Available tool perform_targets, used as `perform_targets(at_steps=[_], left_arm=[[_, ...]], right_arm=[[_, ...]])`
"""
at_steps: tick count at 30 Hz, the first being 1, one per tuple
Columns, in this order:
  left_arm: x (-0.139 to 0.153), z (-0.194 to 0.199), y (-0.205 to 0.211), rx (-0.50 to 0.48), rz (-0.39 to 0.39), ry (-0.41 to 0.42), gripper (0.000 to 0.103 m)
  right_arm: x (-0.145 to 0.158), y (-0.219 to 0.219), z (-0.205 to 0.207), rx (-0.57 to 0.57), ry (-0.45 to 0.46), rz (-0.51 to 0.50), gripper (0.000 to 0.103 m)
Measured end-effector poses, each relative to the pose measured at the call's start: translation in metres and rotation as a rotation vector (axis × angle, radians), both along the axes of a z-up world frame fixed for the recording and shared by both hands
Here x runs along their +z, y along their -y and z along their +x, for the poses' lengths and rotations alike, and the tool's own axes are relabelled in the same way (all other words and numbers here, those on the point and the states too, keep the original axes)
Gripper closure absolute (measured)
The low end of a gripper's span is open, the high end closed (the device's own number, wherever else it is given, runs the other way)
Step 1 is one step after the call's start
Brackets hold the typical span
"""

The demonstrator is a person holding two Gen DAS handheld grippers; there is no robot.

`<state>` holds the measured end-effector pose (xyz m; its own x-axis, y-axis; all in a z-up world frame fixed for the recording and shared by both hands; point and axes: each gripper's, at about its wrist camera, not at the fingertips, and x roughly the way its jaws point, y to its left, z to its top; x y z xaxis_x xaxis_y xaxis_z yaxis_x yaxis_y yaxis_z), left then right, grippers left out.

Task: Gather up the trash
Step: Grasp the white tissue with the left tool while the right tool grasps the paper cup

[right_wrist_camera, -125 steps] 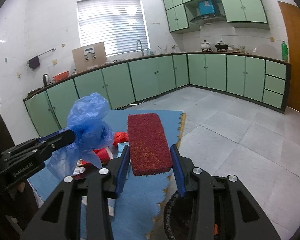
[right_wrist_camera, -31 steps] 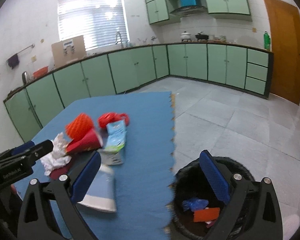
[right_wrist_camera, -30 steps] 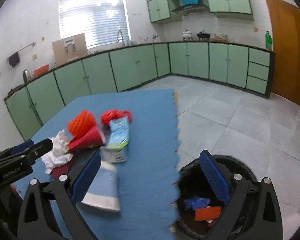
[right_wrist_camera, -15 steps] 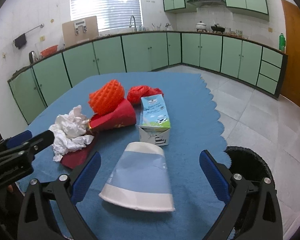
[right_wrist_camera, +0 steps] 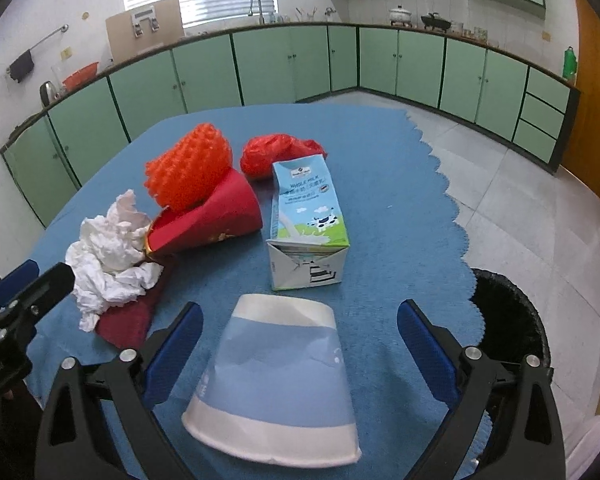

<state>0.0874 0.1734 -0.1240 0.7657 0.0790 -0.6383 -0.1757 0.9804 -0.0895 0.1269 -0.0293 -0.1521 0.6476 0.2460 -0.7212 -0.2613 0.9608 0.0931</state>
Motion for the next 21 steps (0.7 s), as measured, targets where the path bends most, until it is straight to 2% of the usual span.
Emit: perform_targets(at_steps=[3, 6, 7, 9, 12, 15, 18, 21], left_arm=[[-0.002, 0.006, -0.001, -0.002, -0.01, -0.009, 0.023], [-0.005, 0.015, -0.001, -0.002, -0.026, -0.023, 0.023], [-0.005, 0.018, -0.002, 0.0, -0.029, -0.025, 0.023], [-0.005, 0.023, -0.003, 0.004, -0.033, -0.026, 0.023], [-0.001, 0.032, -0.006, 0.015, -0.031, -0.019, 0.023], [-0.001, 0.043, -0.007, 0.015, -0.023, -0.028, 0.037], [-0.006, 0.054, -0.007, 0.01, -0.04, -0.056, 0.043], [-0.011, 0.058, -0.008, 0.012, -0.054, -0.072, 0.059]], right_arm=[[-0.003, -0.002, 0.002, 0.014, -0.016, 0.0, 0.014], [-0.008, -0.002, 0.004, 0.036, -0.049, 0.013, 0.027], [-0.01, -0.001, 0.004, 0.047, -0.063, 0.024, 0.035], [-0.011, 0.0, 0.005, 0.067, -0.075, 0.046, 0.042], [-0.008, -0.002, 0.003, 0.09, -0.052, 0.023, 0.043], [-0.008, -0.002, 0.003, 0.098, -0.047, 0.029, 0.044], [-0.007, -0.001, 0.003, 0.105, -0.043, 0.026, 0.045], [-0.005, 0.0, 0.004, 0.106, -0.034, 0.024, 0.045]])
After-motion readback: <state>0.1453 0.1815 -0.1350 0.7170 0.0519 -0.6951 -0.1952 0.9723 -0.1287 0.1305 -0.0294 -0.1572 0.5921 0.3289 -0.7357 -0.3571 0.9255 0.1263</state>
